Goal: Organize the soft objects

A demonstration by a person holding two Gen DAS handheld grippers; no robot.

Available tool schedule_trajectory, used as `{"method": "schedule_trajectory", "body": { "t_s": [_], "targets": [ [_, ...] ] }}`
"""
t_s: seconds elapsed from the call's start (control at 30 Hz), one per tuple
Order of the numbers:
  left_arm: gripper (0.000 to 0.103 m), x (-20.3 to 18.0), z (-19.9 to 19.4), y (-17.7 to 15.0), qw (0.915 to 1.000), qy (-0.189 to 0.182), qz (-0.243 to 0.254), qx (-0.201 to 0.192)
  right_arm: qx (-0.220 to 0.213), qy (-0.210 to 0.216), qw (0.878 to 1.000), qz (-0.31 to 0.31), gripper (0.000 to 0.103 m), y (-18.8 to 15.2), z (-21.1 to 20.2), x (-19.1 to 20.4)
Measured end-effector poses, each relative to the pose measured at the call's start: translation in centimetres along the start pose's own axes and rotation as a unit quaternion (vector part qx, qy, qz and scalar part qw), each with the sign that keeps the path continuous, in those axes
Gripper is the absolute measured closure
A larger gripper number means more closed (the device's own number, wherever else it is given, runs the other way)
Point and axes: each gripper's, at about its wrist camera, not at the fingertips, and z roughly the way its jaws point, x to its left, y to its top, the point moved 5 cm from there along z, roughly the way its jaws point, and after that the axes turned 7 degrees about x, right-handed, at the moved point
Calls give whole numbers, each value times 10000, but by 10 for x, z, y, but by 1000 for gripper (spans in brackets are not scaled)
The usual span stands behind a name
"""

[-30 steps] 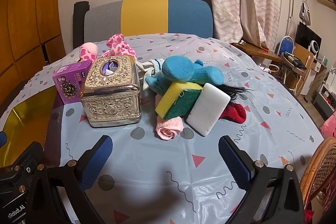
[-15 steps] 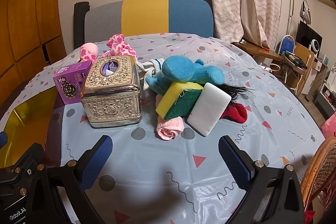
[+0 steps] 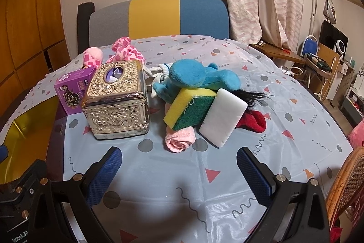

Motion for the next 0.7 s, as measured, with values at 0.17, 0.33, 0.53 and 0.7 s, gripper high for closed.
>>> {"method": "schedule_trajectory", "body": {
  "t_s": [0.17, 0.33, 0.53, 0.7],
  "targets": [
    [0, -7, 4, -1, 9985, -546, 52, 94, 29, -51, 9999, 141, 0, 4, 4, -15],
    [0, -24, 9, 5, 9947, -952, 282, 264, 113, 69, 9991, 401, 0, 14, 9, -44],
    [1, -53, 20, 21, 9882, -1299, 687, 442, 194, 152, 9976, 646, 0, 31, 15, -92],
    [7, -80, 21, 45, 9791, -1756, 924, 437, 287, 387, 9935, 1027, 0, 36, 23, -124]
  ]
}}
